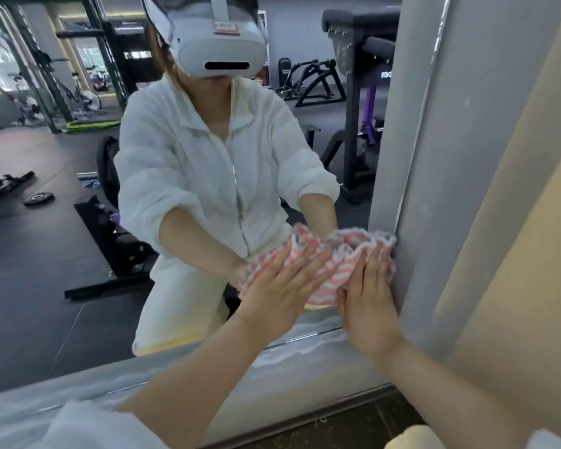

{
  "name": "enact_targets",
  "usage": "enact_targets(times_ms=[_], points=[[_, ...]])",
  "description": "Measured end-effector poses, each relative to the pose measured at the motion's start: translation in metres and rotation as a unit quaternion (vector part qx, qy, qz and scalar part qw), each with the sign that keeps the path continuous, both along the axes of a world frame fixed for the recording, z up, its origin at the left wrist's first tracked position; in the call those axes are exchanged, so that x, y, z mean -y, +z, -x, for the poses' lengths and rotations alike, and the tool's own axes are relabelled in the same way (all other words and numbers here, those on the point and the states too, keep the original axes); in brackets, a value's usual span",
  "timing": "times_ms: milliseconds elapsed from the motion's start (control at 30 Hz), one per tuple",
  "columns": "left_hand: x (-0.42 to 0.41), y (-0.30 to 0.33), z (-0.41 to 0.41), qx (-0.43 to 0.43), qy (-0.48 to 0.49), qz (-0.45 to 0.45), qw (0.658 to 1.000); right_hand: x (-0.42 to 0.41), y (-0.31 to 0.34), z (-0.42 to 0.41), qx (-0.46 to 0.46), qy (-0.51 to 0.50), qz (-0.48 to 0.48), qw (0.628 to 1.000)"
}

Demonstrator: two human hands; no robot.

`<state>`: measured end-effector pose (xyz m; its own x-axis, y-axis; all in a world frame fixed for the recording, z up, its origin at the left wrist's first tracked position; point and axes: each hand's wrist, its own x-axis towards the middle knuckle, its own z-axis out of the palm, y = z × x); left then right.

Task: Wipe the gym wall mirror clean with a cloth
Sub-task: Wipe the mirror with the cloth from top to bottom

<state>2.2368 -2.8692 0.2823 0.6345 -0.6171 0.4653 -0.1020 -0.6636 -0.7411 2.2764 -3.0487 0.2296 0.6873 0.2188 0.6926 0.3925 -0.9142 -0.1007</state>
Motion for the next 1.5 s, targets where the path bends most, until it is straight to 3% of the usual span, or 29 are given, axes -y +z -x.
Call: enact_targets(times_ms=[133, 233, 333, 433, 500, 533, 667, 767, 867, 1033, 1233, 1333, 1400, 1500], points=[[-0.008, -0.049, 0.009, -0.107, -0.018, -0.046, 0.993, -0.004, -0.059, 0.024, -0.236, -0.03, 0.04, 0.971], [-0.015, -0.072, 0.018, -0.156, -0.032, -0.082, 0.984, -0.008, -0.07, 0.038, -0.321, -0.019, 0.021, 0.947], [-0.014, -0.078, 0.026, -0.185, 0.002, -0.065, 0.981, -0.013, -0.056, 0.045, -0.326, 0.027, -0.069, 0.943], [-0.02, -0.071, 0.032, -0.167, 0.045, -0.113, 0.978, -0.019, -0.031, 0.051, -0.317, 0.06, -0.138, 0.936], [-0.026, -0.059, 0.028, -0.126, 0.042, -0.072, 0.988, -0.022, -0.008, 0.049, -0.302, 0.091, -0.159, 0.936], [-0.028, -0.05, 0.025, -0.1, 0.027, -0.031, 0.994, -0.024, 0.003, 0.044, -0.274, 0.095, -0.162, 0.943], [-0.023, 0.017, 0.011, 0.039, -0.029, 0.037, 0.998, -0.029, 0.052, 0.01, -0.022, 0.065, -0.17, 0.983], [-0.017, 0.052, 0.004, 0.082, -0.073, 0.118, 0.987, -0.03, 0.081, -0.003, 0.038, 0.047, -0.153, 0.986], [-0.021, 0.042, 0.006, 0.075, -0.06, 0.098, 0.99, -0.029, 0.071, -0.004, 0.057, 0.044, -0.127, 0.989], [-0.034, -0.016, 0.018, -0.045, -0.024, -0.053, 0.997, -0.023, 0.012, 0.007, 0.025, 0.036, -0.06, 0.997], [-0.023, -0.059, 0.033, -0.173, 0.047, -0.152, 0.972, -0.02, -0.037, 0.026, -0.095, 0.003, -0.06, 0.994], [-0.021, -0.073, 0.036, -0.165, 0.032, -0.111, 0.98, -0.034, -0.05, 0.034, -0.129, -0.039, -0.064, 0.989], [-0.029, -0.08, 0.038, -0.157, 0.024, -0.123, 0.98, -0.049, -0.054, 0.04, -0.16, -0.048, -0.126, 0.978], [-0.038, -0.078, 0.048, -0.145, 0.043, -0.147, 0.978, -0.064, -0.048, 0.051, -0.281, 0.001, -0.201, 0.938]])
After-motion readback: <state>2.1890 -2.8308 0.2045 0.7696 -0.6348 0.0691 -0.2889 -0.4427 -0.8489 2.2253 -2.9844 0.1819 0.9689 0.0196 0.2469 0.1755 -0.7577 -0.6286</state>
